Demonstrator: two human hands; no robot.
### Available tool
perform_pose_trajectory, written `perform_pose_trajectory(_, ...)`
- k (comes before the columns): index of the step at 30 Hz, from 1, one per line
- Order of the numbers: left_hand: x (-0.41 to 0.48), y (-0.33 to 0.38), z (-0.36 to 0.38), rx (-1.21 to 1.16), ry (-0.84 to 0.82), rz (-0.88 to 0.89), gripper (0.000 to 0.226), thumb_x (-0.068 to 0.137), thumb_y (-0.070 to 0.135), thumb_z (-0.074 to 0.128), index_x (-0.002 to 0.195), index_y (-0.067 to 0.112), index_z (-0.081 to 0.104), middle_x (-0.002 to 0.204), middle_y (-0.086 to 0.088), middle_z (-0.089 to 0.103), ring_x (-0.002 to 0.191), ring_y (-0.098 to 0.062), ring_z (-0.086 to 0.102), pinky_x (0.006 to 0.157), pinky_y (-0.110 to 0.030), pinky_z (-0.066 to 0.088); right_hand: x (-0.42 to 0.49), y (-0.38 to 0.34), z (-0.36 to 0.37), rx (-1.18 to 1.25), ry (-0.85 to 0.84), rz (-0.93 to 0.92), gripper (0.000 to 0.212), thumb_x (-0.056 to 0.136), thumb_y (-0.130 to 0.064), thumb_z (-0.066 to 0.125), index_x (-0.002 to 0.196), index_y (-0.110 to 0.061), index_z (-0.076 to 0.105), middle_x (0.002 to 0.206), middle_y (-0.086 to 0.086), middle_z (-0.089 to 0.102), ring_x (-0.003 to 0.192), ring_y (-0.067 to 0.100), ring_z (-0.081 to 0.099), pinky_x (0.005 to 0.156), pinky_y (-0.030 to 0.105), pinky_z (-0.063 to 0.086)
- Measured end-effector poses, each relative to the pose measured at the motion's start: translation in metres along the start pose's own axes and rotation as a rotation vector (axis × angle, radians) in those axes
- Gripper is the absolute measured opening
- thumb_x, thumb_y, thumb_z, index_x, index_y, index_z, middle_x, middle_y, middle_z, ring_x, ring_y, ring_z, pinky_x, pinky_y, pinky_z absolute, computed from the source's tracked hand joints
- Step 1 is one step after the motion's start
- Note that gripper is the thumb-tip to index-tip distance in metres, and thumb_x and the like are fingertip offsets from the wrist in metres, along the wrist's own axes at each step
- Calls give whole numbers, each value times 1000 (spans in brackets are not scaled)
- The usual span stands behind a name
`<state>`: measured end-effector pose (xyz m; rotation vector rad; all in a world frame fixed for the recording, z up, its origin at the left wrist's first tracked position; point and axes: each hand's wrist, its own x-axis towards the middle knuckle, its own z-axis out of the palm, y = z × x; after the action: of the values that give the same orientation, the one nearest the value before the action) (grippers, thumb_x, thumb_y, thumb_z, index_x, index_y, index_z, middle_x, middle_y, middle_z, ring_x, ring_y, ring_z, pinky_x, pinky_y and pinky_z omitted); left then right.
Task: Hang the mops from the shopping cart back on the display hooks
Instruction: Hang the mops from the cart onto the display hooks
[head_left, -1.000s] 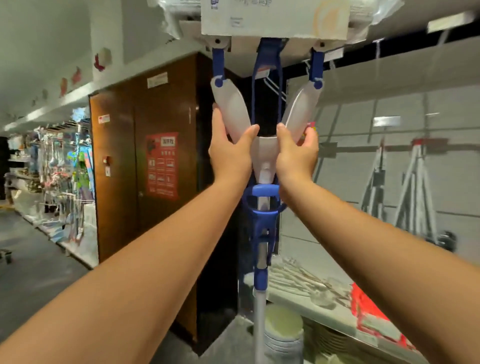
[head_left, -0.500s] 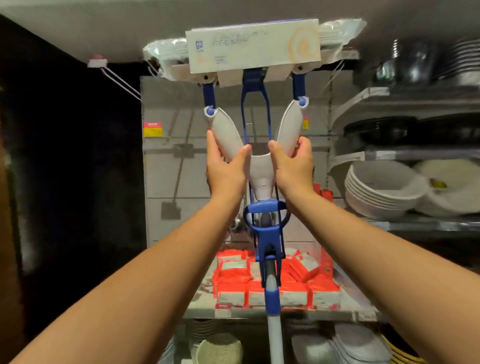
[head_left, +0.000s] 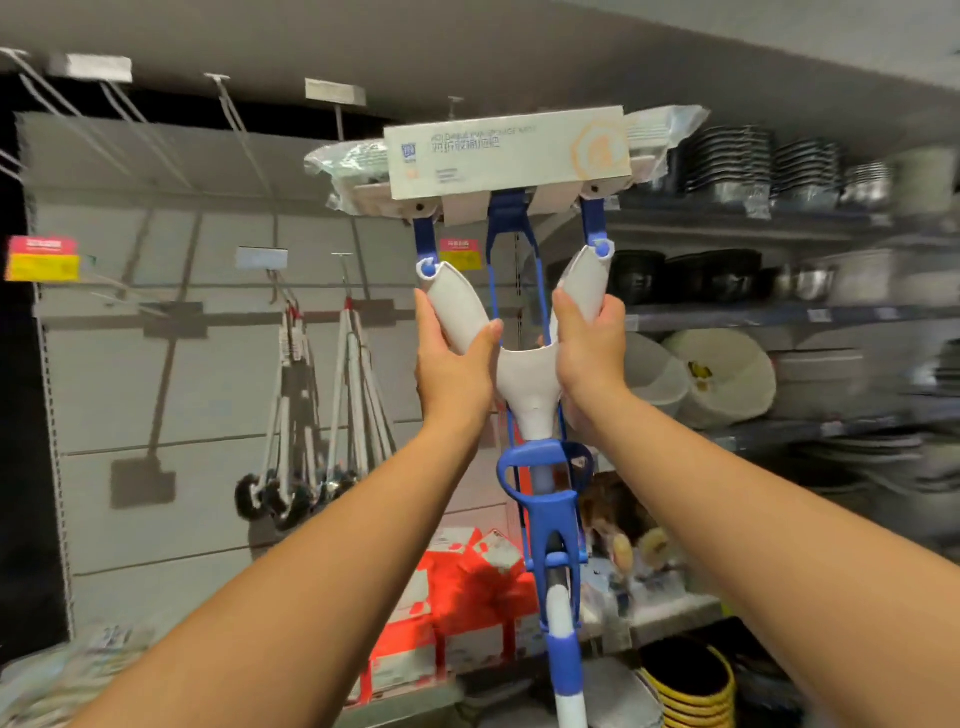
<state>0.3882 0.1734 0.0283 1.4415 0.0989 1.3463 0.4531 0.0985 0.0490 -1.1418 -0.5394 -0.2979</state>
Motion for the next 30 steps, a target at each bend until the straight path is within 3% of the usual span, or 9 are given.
perform_pose_trajectory(6, 52, -38, 5, -28, -45, -30, 82, 85, 19, 68, 151, 34, 21, 138, -5, 54, 115, -25, 60, 93, -50, 52, 36, 31, 29, -42, 40, -16, 38, 94, -32, 55, 124, -15, 40, 106, 2, 53, 100, 21, 57, 89, 42, 52)
perform_pose_trajectory(12, 86, -76, 15, -54, -99, 8, 85, 87, 14, 66, 153, 30, 16, 145, 0, 46, 122, -20, 54, 102, -40, 47, 61, 64, 42, -59, 81, -6, 38, 96, -31, 52, 127, -15, 36, 110, 5, 51, 102, 21, 57, 88, 40, 52)
perform_pose_trajectory(16, 100, -104, 23, -58, -128, 7, 83, 89, 11, 64, 154, 29, 15, 140, 7, 46, 114, -9, 52, 82, -13, 44, 77, 90, 45, -51, 94, 23, 40, 97, -30, 51, 130, -14, 36, 115, 7, 52, 101, 19, 55, 84, 35, 50)
perform_pose_trajectory(21, 121, -129, 37, -44, -145, 20, 83, 89, 13, 64, 154, 30, 14, 144, 4, 45, 118, -13, 52, 85, -20, 45, 108, 119, 49, -7, 80, 47, 46, 98, -30, 49, 138, -15, 33, 118, 8, 52, 93, 16, 56, 68, 26, 48)
perform_pose_trajectory(23, 129, -139, 45, -34, -142, 20, 83, 89, 12, 64, 154, 30, 14, 144, 3, 45, 119, -14, 53, 77, -10, 48, 124, 130, 49, -5, 71, 46, 47, 98, -28, 48, 139, -13, 32, 119, 9, 52, 90, 14, 56, 63, 22, 46)
perform_pose_trajectory(27, 151, -160, 68, -33, -117, 36, 83, 89, 9, 63, 153, 29, 16, 144, 0, 46, 119, -17, 54, 64, -1, 46, 162, 150, 53, 3, 44, 65, 40, 98, -29, 48, 131, -12, 35, 119, 12, 53, 100, 24, 56, 74, 34, 51)
perform_pose_trajectory(30, 173, -175, 88, -4, -78, 47, 84, 88, 13, 64, 153, 34, 15, 144, 2, 46, 121, -17, 53, 75, -9, 48, 197, 165, 57, 31, -1, 105, 29, 97, -31, 49, 118, -16, 37, 115, 12, 54, 100, 26, 58, 85, 43, 52)
